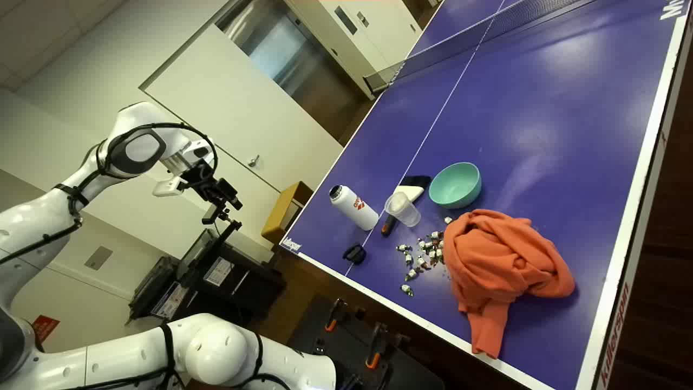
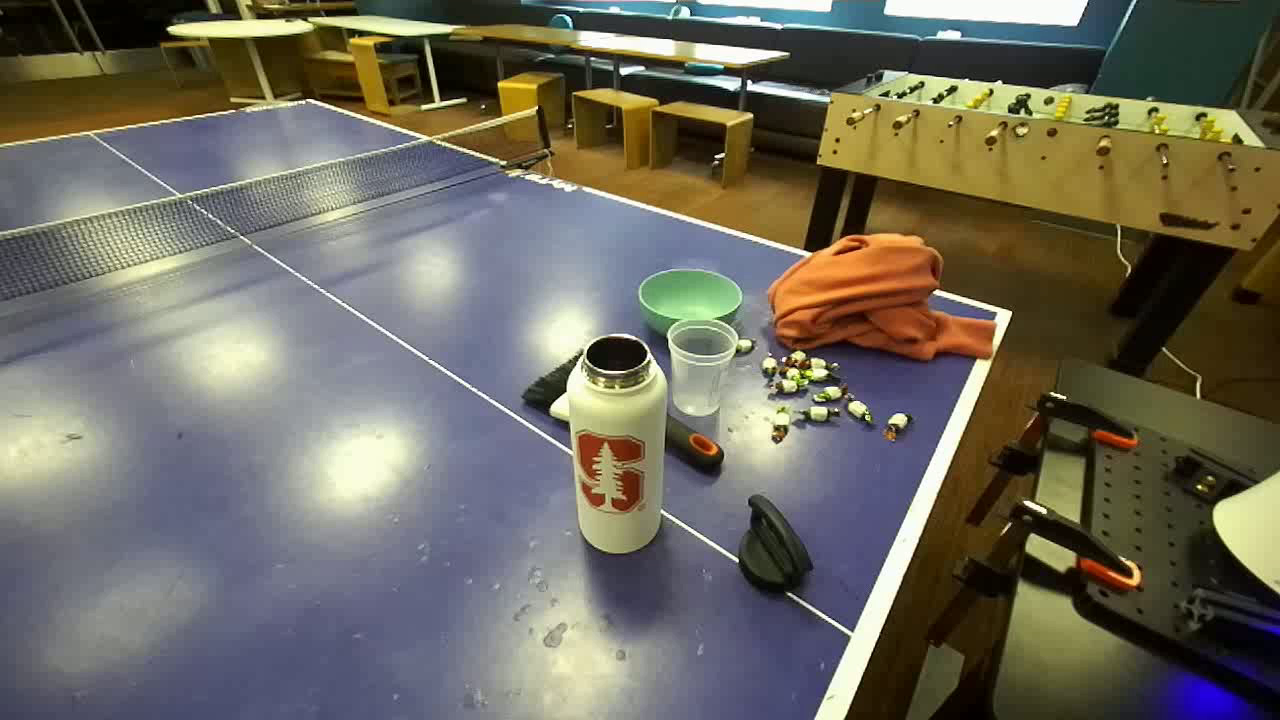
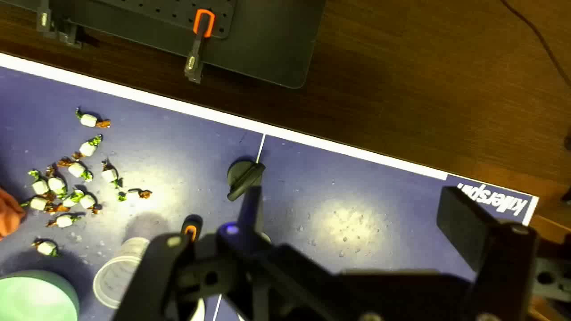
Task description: Put a piece of candy in the bowl.
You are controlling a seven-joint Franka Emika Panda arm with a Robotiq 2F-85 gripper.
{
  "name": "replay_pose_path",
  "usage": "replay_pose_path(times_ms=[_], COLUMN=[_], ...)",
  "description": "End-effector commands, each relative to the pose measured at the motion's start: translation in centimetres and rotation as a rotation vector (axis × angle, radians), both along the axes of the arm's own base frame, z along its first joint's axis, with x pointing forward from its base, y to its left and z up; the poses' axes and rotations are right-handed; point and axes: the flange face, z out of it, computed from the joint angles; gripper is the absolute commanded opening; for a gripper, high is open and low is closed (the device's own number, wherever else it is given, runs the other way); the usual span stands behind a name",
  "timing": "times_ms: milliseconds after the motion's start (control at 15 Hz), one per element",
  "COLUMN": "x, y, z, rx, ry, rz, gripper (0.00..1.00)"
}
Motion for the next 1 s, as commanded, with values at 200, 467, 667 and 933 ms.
replay_pose_path(times_ms=[200, 467, 667, 933], x=[0.0, 1.7, 3.1, 4.6], y=[0.0, -1.5, -3.6, -7.3], z=[0.1, -2.8, -7.0, -14.4], rx=[0.000, -0.037, -0.048, -0.105], ry=[0.001, -0.061, -0.132, -0.243], rz=[0.000, -0.088, -0.178, -0.321], gripper=[1.00, 1.00, 1.00, 1.00])
